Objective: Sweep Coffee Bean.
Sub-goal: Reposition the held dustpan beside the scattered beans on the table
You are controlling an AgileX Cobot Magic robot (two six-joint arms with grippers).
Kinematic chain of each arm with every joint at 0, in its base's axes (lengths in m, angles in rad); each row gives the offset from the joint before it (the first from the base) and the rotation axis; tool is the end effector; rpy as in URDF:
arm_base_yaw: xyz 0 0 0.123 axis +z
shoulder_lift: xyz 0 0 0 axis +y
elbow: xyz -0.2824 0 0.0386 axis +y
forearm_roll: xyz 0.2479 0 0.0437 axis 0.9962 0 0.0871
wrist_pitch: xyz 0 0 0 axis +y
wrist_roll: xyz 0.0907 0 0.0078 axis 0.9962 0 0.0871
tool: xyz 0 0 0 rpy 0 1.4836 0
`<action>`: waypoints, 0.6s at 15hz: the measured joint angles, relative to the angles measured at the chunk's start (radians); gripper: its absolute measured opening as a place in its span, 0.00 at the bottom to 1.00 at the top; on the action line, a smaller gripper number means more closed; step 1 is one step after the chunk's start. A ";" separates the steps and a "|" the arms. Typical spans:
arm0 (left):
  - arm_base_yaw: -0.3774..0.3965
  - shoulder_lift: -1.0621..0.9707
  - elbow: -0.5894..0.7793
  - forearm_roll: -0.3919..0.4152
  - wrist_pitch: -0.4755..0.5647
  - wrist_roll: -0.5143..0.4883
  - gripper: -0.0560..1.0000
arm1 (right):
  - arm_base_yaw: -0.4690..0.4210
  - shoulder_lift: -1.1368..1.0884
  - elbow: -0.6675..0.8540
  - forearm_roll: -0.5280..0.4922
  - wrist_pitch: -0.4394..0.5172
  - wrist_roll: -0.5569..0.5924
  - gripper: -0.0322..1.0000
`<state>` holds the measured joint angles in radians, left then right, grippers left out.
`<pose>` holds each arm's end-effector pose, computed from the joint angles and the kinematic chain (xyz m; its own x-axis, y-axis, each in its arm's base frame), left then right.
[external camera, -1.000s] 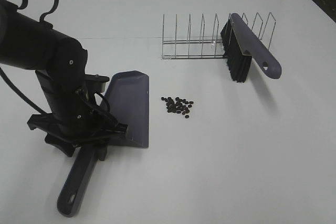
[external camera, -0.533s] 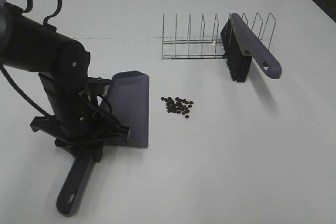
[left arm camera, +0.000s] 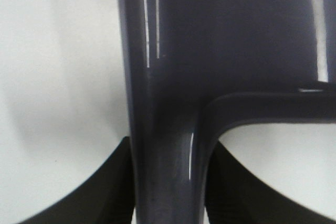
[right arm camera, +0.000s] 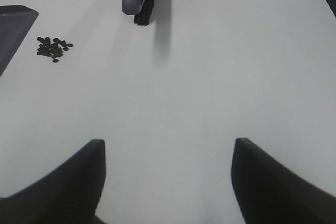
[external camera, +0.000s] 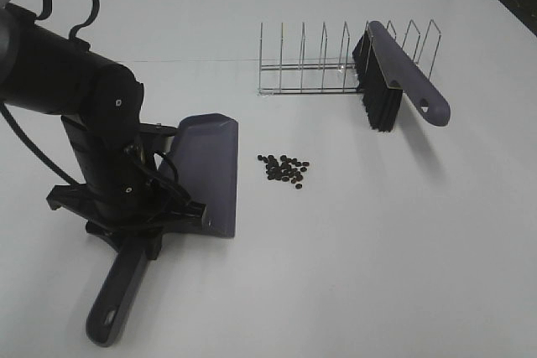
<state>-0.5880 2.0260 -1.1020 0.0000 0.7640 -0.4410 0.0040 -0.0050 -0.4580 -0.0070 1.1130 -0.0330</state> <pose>0.2831 -0.1887 0.0972 -0.9889 0.1462 0.0271 0.1466 0.9891 0.0128 -0.0034 -0.0006 0.2613 -0.5332 -0.0382 -0.8451 -0.0179 0.9993 -0.0339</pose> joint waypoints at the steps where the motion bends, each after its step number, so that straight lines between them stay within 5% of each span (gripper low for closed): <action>1: 0.000 -0.010 0.002 0.020 0.006 0.000 0.35 | 0.000 0.000 0.000 0.000 0.000 0.000 0.58; 9: -0.003 -0.080 0.002 0.088 0.011 0.000 0.35 | 0.000 0.000 0.000 0.000 0.000 0.000 0.58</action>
<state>-0.5910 1.9460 -1.1000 0.0880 0.7750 -0.4410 0.0040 -0.0050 -0.4580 -0.0070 1.1130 -0.0330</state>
